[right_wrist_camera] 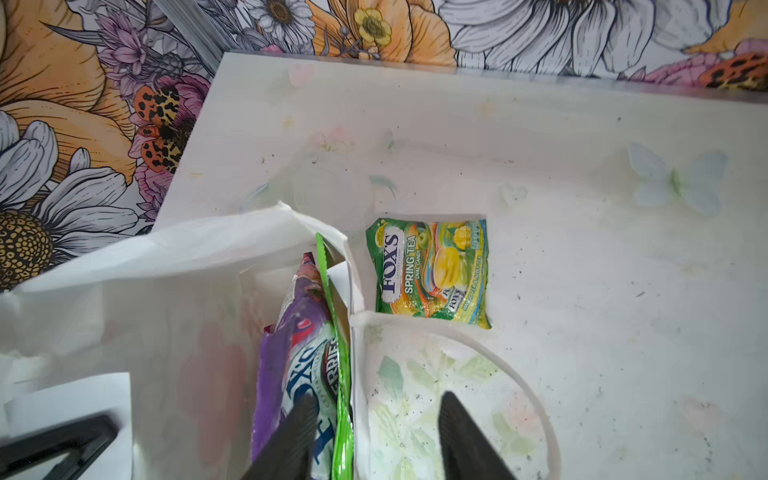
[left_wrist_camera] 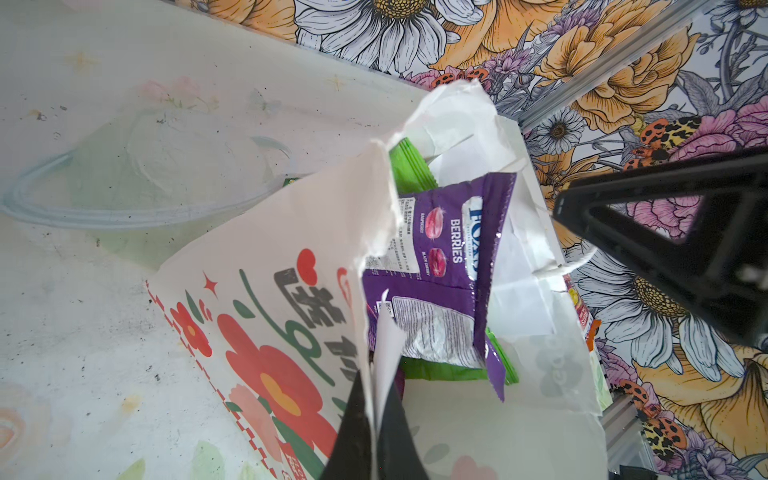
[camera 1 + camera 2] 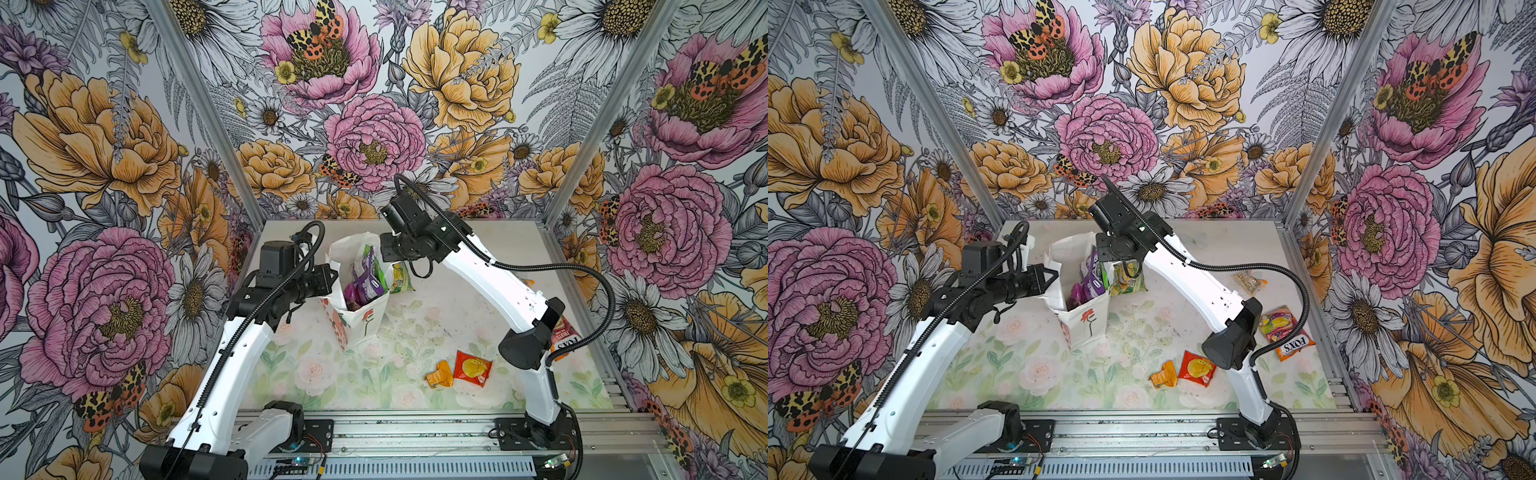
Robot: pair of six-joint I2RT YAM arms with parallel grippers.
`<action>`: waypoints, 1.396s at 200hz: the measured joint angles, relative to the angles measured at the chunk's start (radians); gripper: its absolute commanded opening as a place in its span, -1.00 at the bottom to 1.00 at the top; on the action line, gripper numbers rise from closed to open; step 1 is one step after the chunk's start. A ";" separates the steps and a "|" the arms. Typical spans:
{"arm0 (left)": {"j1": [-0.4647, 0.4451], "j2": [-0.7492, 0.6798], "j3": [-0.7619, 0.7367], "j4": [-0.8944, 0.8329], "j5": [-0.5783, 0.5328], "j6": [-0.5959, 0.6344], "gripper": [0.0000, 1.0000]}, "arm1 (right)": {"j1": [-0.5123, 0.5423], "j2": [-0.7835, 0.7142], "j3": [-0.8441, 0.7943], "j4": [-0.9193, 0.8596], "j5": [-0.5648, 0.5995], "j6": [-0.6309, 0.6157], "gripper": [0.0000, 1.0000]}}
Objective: Place the snacks into the paper bag
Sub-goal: 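Carry the Berries pack over the paper bag and lower it inside, then open the right gripper to release the pack while the left gripper holds the bag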
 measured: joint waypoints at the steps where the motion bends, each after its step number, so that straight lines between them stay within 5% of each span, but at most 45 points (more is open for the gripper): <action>1: 0.000 0.000 0.000 0.000 0.000 0.000 -1.00 | 0.000 0.003 0.000 -0.001 -0.002 0.000 -0.13; 24: 0.008 0.013 0.000 0.000 -0.011 -0.003 -1.00 | 0.000 0.056 0.011 -0.016 -0.056 -0.001 -0.29; 60: 0.034 0.079 0.055 -0.050 -0.048 -0.017 -1.00 | 0.000 0.154 0.101 -0.022 -0.148 -0.019 -1.00; 107: 0.043 0.251 0.286 -0.191 -0.079 -0.049 -1.00 | 0.002 0.166 0.203 -0.040 -0.136 -0.015 -1.00; 154: 0.048 0.288 0.439 -0.285 -0.222 -0.057 -1.00 | 0.002 0.111 0.214 0.005 -0.161 -0.008 -1.00; 205: 0.070 0.366 0.513 -0.359 -0.353 -0.037 -1.00 | 0.026 0.133 0.219 0.073 -0.220 0.014 -1.00; 242: 0.066 0.539 0.507 -0.406 -0.370 -0.017 -1.00 | 0.026 0.215 0.219 0.080 -0.260 0.036 -1.00; 279: 0.034 0.543 0.539 -0.416 -0.376 -0.011 -1.00 | -0.004 0.208 0.166 0.147 -0.263 0.063 -1.00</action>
